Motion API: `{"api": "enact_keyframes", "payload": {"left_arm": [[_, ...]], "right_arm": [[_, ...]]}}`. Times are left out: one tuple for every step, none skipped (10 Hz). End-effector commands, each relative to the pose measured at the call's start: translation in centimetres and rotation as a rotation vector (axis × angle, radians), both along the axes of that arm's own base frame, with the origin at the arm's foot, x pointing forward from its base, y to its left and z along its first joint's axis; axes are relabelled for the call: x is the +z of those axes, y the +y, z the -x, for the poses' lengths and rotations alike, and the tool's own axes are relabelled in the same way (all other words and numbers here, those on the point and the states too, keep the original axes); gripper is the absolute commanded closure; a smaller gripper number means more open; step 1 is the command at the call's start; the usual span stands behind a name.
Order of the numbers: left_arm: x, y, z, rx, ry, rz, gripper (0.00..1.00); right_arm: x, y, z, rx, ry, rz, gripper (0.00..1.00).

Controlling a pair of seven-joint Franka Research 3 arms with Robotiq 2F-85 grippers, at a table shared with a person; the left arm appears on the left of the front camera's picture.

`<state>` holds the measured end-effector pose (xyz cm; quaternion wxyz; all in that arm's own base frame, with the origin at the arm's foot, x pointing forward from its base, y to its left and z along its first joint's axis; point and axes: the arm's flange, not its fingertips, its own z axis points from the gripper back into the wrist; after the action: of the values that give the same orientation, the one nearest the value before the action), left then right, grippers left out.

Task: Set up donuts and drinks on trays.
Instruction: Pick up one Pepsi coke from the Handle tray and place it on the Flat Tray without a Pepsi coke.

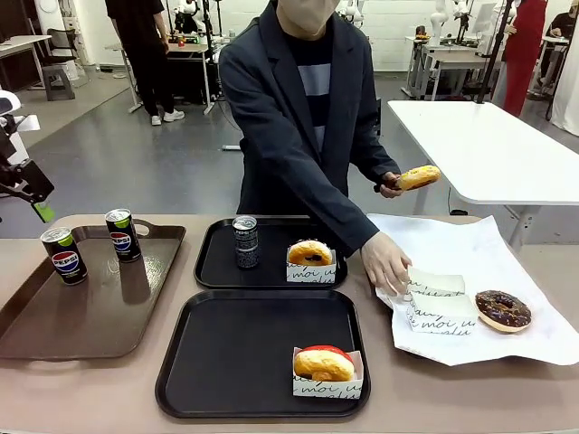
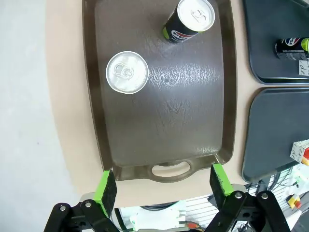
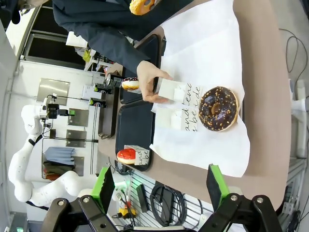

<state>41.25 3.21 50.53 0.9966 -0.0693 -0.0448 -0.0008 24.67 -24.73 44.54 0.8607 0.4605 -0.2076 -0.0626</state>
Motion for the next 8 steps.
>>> {"api": "enact_keyframes", "payload": {"left_arm": [[0.1,0.3,0.1,0.001,-0.002,-0.004,0.00],[0.1,0.3,0.1,0.001,-0.002,-0.004,0.00],[0.0,0.1,0.0,0.001,0.000,0.000,0.00],[-0.7,0.2,-1.7,0.036,-0.017,-0.040,0.00],[-1.3,0.8,-3.4,0.077,-0.036,-0.057,0.00],[-2.0,1.3,-5.2,0.105,-0.033,-0.047,0.00],[-3.2,1.7,-6.9,0.129,-0.020,-0.038,0.00],[-4.3,1.7,-8.0,0.138,-0.031,-0.068,0.00]], "right_arm": [[0.1,0.0,-0.2,-0.002,-0.035,-0.024,0.00],[0.1,0.0,-0.2,-0.002,-0.035,-0.024,0.00],[0.1,0.0,-0.2,-0.002,-0.035,-0.024,0.00],[0.1,0.0,-0.2,-0.002,-0.035,-0.024,0.00],[0.1,0.0,-0.2,-0.002,-0.035,-0.024,0.00],[0.1,0.0,-0.2,-0.002,-0.035,-0.024,0.00],[0.1,0.0,-0.2,-0.002,-0.035,-0.024,0.00],[0.1,0.0,-0.2,-0.002,-0.035,-0.024,0.00]]}}
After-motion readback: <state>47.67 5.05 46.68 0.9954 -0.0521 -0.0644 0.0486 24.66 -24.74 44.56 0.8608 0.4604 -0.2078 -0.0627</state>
